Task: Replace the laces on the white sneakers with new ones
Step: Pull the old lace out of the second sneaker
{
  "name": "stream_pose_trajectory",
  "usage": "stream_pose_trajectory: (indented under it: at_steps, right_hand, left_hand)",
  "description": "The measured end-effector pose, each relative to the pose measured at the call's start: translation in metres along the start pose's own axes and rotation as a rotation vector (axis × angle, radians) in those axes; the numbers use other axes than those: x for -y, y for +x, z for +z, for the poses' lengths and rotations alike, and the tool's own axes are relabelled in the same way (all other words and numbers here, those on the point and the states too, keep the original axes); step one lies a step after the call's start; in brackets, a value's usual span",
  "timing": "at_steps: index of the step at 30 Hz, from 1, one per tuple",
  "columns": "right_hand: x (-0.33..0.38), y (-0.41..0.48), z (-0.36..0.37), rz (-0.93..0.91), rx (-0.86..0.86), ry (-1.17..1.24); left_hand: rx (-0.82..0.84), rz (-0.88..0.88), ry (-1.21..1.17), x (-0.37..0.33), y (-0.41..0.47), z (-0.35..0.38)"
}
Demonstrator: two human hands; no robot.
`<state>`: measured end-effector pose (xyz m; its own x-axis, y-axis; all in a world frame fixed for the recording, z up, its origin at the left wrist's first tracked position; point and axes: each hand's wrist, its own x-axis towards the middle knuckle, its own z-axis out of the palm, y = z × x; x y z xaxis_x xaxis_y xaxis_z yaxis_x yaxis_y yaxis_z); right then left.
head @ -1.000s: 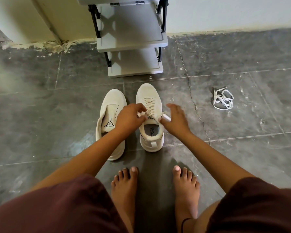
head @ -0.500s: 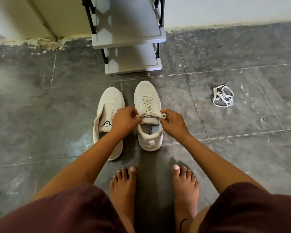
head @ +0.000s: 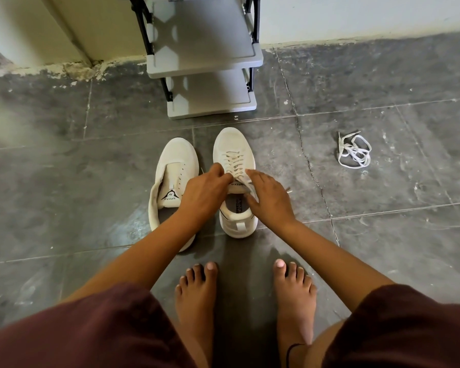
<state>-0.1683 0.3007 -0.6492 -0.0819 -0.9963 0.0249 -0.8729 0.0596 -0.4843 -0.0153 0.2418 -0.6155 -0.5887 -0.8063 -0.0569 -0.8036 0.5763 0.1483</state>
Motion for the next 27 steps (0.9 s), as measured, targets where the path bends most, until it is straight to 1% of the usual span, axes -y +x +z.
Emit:
stream_pose_trajectory:
  at_steps: [3,6,9,11,13,17,20,22,26,27]
  right_hand:
    - [0.000,-0.003,0.001,0.027,0.010,0.076]
    - [0.001,-0.003,0.000,0.019,-0.004,0.065]
    - [0.003,0.002,-0.003,-0.076,-0.009,-0.035]
    - [0.005,0.006,-0.005,-0.126,0.022,-0.080]
    - [0.005,0.008,-0.006,-0.142,0.032,-0.079]
    - [0.008,0.012,-0.007,-0.177,0.043,-0.093]
    - [0.015,0.023,-0.007,-0.143,0.080,-0.136]
    - [0.015,0.032,-0.011,-0.061,0.090,0.013]
    - [0.004,0.035,-0.021,0.256,0.093,0.597]
    - [0.002,0.033,-0.021,0.297,0.081,0.678]
  left_hand:
    - [-0.018,-0.017,-0.054,0.001,-0.004,0.002]
    - [-0.074,-0.048,-0.149,0.001,-0.005,0.004]
    - [-0.110,-0.187,-0.403,0.005,-0.002,0.007]
    - [-0.068,-0.272,-0.534,0.009,0.001,0.008]
    - [-0.026,-0.298,-0.562,0.012,0.003,0.011]
    - [0.003,-0.315,-0.572,0.015,0.006,0.012]
    - [0.026,-0.326,-0.583,0.015,0.007,0.011]
    - [0.034,-0.334,-0.594,0.014,0.007,0.012]
    - [0.064,-0.383,-0.638,0.015,0.006,0.013]
    - [0.067,-0.383,-0.630,0.014,0.006,0.012]
